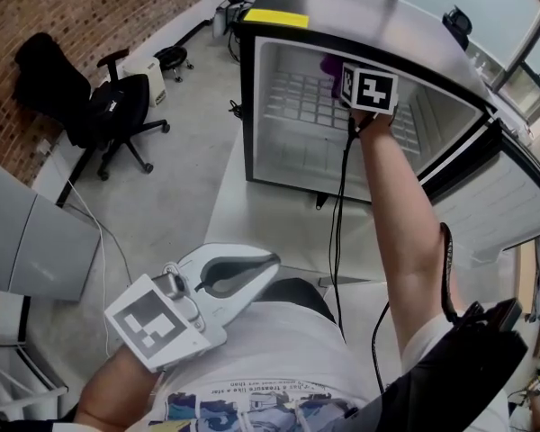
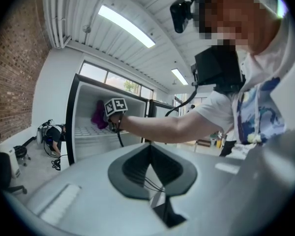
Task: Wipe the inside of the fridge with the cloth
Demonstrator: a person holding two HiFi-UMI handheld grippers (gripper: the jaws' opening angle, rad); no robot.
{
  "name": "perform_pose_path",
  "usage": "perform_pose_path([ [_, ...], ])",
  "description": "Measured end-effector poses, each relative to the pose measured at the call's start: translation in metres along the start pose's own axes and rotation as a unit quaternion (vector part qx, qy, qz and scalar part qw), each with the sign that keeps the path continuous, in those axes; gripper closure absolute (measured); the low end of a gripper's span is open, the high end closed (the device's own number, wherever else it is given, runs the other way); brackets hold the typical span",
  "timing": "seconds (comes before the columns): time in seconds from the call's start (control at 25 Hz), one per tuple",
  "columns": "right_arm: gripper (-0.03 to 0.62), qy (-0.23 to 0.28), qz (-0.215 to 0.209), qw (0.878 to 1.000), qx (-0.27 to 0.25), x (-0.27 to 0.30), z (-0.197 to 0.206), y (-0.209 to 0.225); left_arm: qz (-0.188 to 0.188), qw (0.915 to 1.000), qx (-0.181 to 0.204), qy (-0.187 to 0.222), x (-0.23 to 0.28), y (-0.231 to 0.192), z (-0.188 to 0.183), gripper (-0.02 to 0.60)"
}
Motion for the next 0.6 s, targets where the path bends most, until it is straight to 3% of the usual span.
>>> perform_pose_path([
  [0.6, 0.542, -0.043, 0.128, 0.99, 0.033, -0.025, 0.023, 0.076, 0.03, 0.9995, -0.007, 0.007, 0.011, 0.0, -0.001, 0.575],
])
Point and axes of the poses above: the fingertips, and each gripper's own axes: x forward along the fingers, y to its right, z out of its underside, the point moved 8 cm from there along -x, backward along the fingers, and after that the axes turned 1 degree about -x, right-handed, at the moved point
